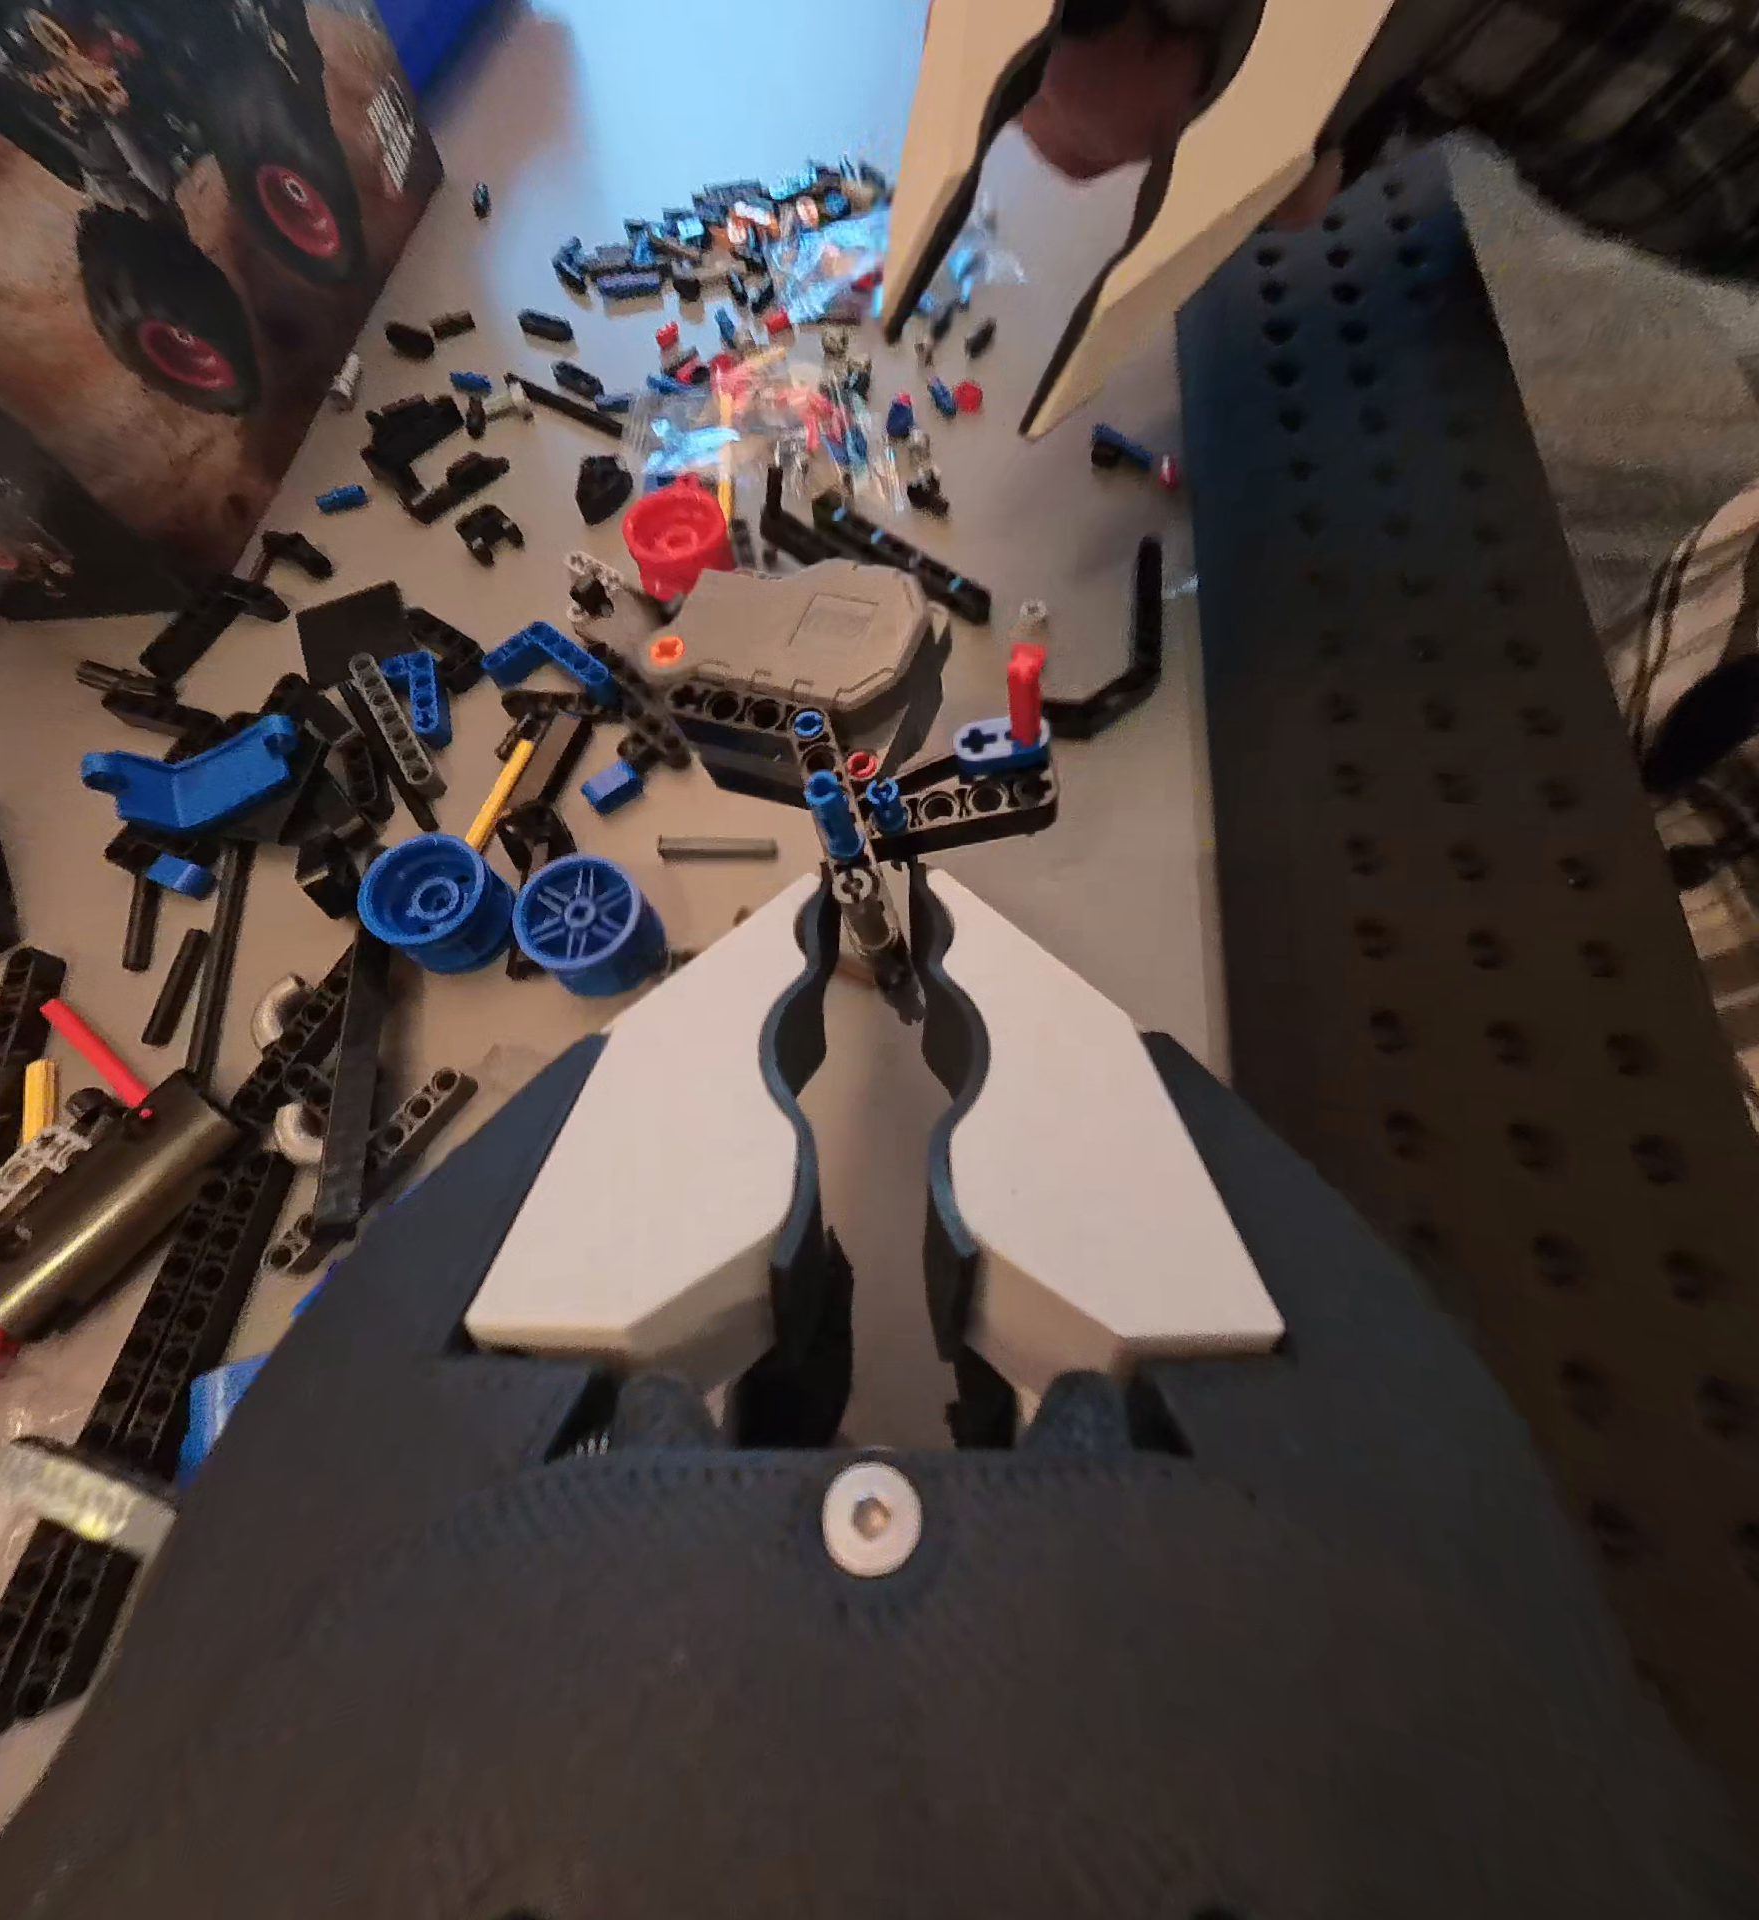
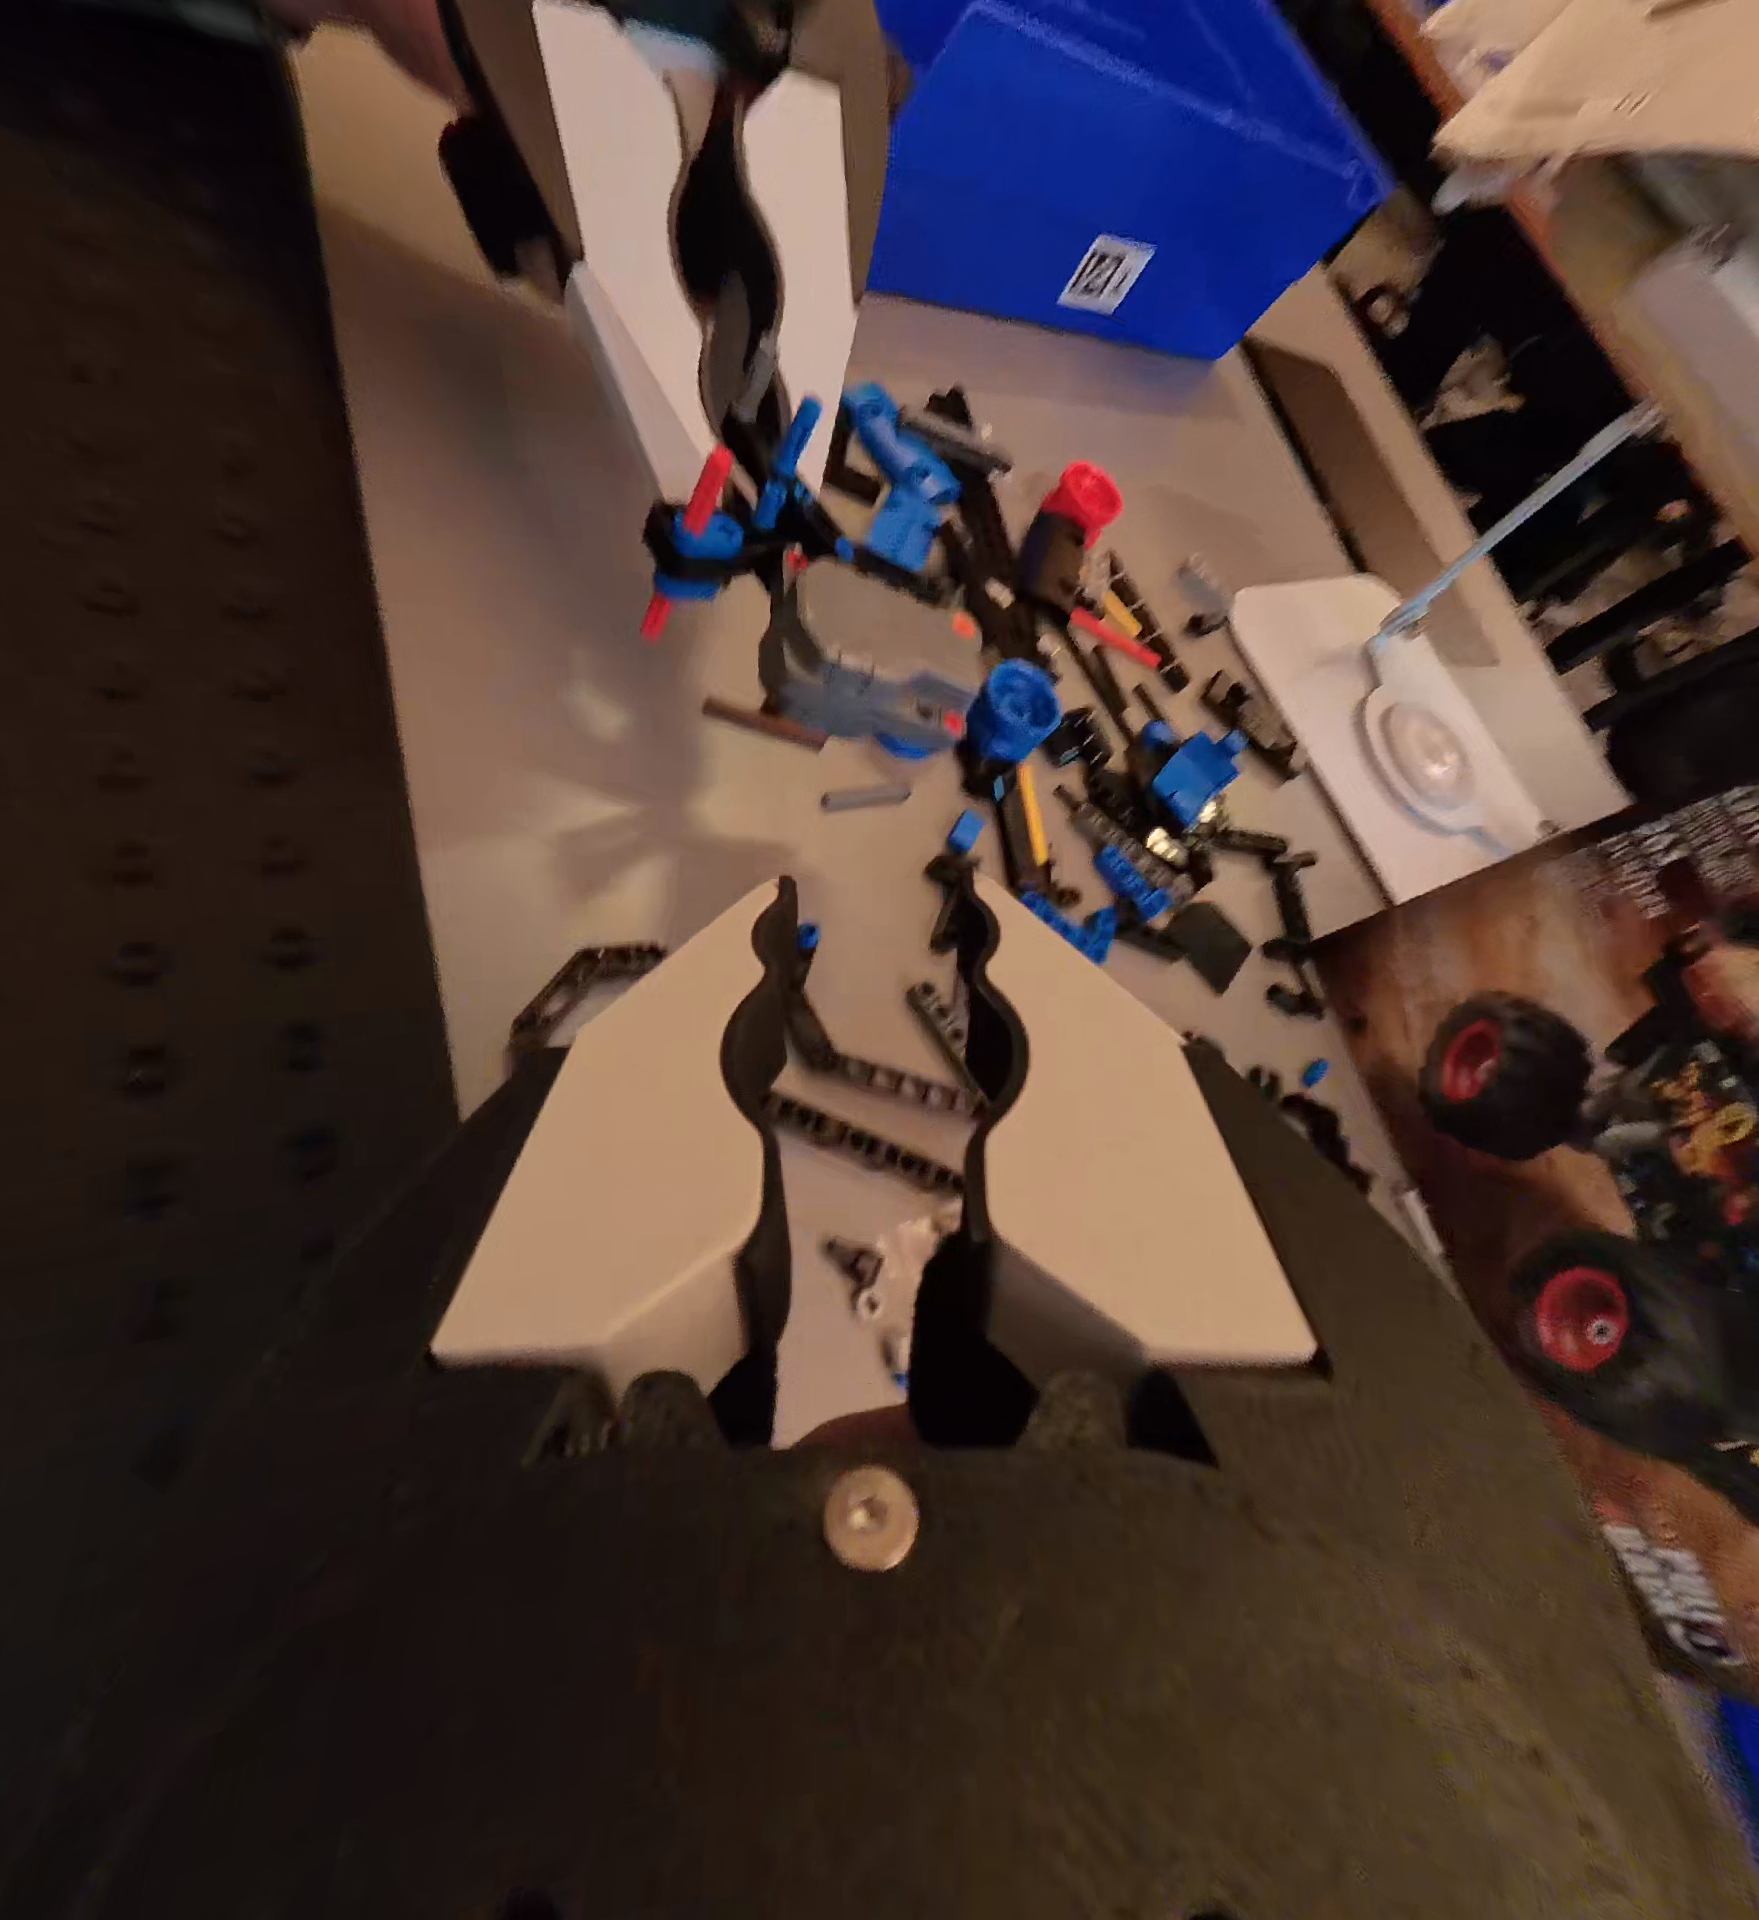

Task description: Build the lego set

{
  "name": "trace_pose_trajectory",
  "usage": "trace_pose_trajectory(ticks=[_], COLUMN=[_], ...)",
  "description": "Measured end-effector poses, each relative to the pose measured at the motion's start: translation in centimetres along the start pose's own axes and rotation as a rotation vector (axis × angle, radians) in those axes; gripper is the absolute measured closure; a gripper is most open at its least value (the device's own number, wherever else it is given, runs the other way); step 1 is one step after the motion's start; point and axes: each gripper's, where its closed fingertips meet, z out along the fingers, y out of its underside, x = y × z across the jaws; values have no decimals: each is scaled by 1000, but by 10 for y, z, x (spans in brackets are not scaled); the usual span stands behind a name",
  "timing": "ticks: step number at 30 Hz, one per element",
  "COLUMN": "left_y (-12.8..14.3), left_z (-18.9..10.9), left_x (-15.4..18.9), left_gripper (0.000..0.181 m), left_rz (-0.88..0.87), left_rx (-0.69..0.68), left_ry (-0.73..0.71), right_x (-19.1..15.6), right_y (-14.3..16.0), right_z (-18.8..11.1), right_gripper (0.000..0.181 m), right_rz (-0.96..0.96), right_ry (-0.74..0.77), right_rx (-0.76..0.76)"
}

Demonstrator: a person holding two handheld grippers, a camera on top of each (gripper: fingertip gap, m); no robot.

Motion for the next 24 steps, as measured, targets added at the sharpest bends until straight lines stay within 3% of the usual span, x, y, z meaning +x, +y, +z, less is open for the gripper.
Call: trace_pose_trajectory(ticks=[7, 11, 15, 21, 24], left_y=[34, 58, 66, 76, 73], left_z=[-19, -29, -32, -31, -33], left_x=[17, 26, 30, 26, 26], left_gripper=[170, 171, 171, 163, 147], left_rz=[60, 94, 90, 80, 67], left_rx=[-149, -239, -226, -259, -236], left_ry=[40, 46, 45, 17, 13], right_x=[0, 0, 2, -13, -16], right_y=[54, 64, 60, 58, 60], right_z=[-35, -40, -17, 37, 51], right_gripper=[154, 154, 153, 157, 175], right_rz=[130, 169, 90, -35, -57], right_ry=[-8, 14, 29, -103, -132], right_rx=[-138, -141, -169, -251, -282])
